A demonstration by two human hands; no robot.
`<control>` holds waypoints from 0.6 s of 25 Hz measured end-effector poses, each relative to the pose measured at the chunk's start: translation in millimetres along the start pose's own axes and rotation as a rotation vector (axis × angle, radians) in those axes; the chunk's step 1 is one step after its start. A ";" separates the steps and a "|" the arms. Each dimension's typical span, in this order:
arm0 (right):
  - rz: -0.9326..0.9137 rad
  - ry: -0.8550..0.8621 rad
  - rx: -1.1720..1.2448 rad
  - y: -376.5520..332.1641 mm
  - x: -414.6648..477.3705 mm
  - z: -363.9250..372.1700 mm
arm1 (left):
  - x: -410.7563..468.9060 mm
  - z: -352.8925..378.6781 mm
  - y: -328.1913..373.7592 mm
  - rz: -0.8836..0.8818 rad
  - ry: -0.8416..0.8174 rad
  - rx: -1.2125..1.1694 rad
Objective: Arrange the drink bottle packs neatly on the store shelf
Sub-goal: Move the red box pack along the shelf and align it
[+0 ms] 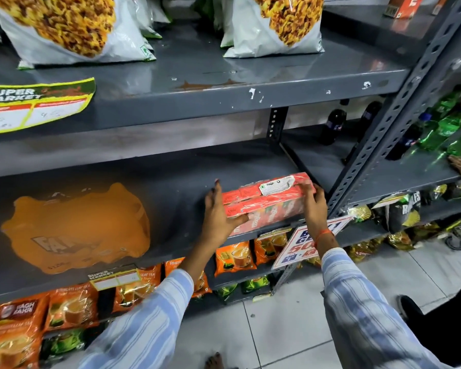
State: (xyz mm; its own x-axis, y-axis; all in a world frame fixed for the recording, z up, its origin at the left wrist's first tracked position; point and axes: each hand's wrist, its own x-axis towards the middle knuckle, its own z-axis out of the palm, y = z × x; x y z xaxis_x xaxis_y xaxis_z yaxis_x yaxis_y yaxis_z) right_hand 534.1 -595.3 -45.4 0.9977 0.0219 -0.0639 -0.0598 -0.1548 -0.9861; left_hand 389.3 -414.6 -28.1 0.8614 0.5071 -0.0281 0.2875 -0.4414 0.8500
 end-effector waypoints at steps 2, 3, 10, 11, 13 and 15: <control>0.009 -0.038 0.009 0.5 -3.0 -3.4 | -23.3 8.8 -3.6 -0.055 0.192 -0.159; 0.012 -0.043 0.028 1.4 -6.1 -4.9 | -32.7 13.9 -5.5 -0.050 0.252 -0.201; -0.027 -0.077 0.068 14.6 -24.1 -4.8 | -54.3 29.0 -11.0 -0.087 0.145 -0.021; -0.014 -0.081 0.076 16.6 -23.6 -3.8 | -54.8 31.0 -7.5 -0.090 0.090 -0.029; 0.047 -0.068 0.079 20.9 -23.6 -1.1 | -55.2 33.8 2.7 -0.102 0.041 -0.176; 0.077 -0.049 0.145 19.4 -29.2 1.1 | -56.9 33.4 7.0 -0.116 0.069 -0.279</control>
State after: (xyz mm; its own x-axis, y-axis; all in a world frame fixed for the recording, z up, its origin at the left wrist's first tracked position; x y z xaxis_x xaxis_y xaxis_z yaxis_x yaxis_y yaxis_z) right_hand 503.8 -597.9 -62.9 0.9875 0.0640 -0.1441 -0.1436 -0.0134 -0.9895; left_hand 356.3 -471.2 -38.2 0.7963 0.5957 -0.1052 0.2474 -0.1621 0.9553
